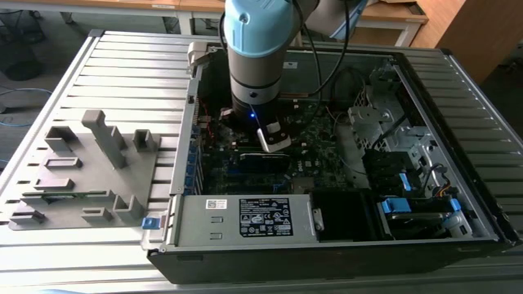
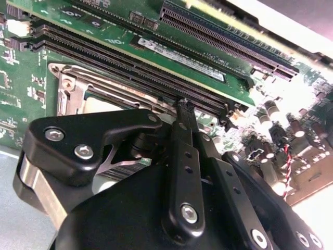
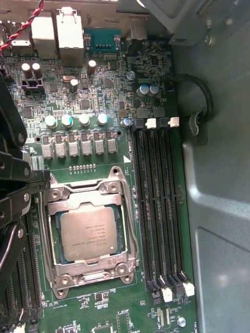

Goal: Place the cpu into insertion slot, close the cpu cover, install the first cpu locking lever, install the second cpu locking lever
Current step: 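Install the second cpu locking lever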

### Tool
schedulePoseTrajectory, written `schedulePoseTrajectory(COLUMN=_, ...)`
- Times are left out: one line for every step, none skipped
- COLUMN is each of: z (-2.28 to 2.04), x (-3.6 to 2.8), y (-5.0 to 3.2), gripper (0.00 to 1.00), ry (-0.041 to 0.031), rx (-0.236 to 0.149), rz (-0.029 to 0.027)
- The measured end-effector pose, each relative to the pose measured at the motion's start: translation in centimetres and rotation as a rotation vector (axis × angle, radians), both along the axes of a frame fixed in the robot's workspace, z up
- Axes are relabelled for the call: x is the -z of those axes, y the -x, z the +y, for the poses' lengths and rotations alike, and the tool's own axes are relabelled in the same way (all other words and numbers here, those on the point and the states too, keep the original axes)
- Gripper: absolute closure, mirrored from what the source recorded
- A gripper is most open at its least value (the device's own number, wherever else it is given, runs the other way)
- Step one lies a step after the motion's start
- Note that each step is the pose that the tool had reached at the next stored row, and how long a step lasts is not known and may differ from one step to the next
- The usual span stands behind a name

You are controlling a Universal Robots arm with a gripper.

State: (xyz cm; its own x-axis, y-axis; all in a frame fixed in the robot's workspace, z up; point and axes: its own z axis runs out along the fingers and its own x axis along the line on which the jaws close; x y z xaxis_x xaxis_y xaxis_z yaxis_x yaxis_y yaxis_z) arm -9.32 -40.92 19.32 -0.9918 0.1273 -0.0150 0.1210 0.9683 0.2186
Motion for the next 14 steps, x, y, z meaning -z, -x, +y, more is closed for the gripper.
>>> schedulePoseTrajectory(z=-0.01, x=0.02, y=0.01, gripper=0.89, ry=0.0000, rx=0.000, rz=0.0000)
schedulePoseTrajectory(z=-0.02, x=0.04, y=0.02, gripper=0.89, ry=0.0002, rx=0.000, rz=0.0001)
schedulePoseTrajectory(z=-0.03, x=0.07, y=0.03, gripper=0.89, ry=0.0004, rx=0.000, rz=0.0002)
schedulePoseTrajectory(z=-0.03, x=0.09, y=0.04, gripper=0.89, ry=0.0004, rx=0.000, rz=0.0003)
schedulePoseTrajectory(z=-0.03, x=0.11, y=0.04, gripper=0.89, ry=0.0005, rx=0.000, rz=0.0003)
schedulePoseTrajectory(z=-0.03, x=0.12, y=0.04, gripper=0.89, ry=0.0004, rx=0.000, rz=0.0003)
schedulePoseTrajectory(z=-0.03, x=0.13, y=0.03, gripper=0.89, ry=0.0002, rx=0.000, rz=0.0002)
schedulePoseTrajectory(z=-0.03, x=0.14, y=0.03, gripper=0.89, ry=0.0001, rx=0.000, rz=0.0001)
schedulePoseTrajectory(z=-0.03, x=0.13, y=0.03, gripper=0.89, ry=0.0000, rx=0.000, rz=0.0001)
schedulePoseTrajectory(z=-0.03, x=0.14, y=0.03, gripper=0.89, ry=-0.0002, rx=0.000, rz=0.0000)
schedulePoseTrajectory(z=-0.02, x=0.13, y=0.04, gripper=0.89, ry=-0.0007, rx=0.000, rz=0.0000)
schedulePoseTrajectory(z=-0.02, x=0.13, y=0.04, gripper=0.89, ry=-0.0011, rx=0.000, rz=0.0000)
schedulePoseTrajectory(z=-0.02, x=0.13, y=0.04, gripper=0.89, ry=-0.0014, rx=0.000, rz=0.0000)
schedulePoseTrajectory(z=-0.02, x=0.12, y=0.03, gripper=0.89, ry=-0.0016, rx=0.000, rz=-0.0001)
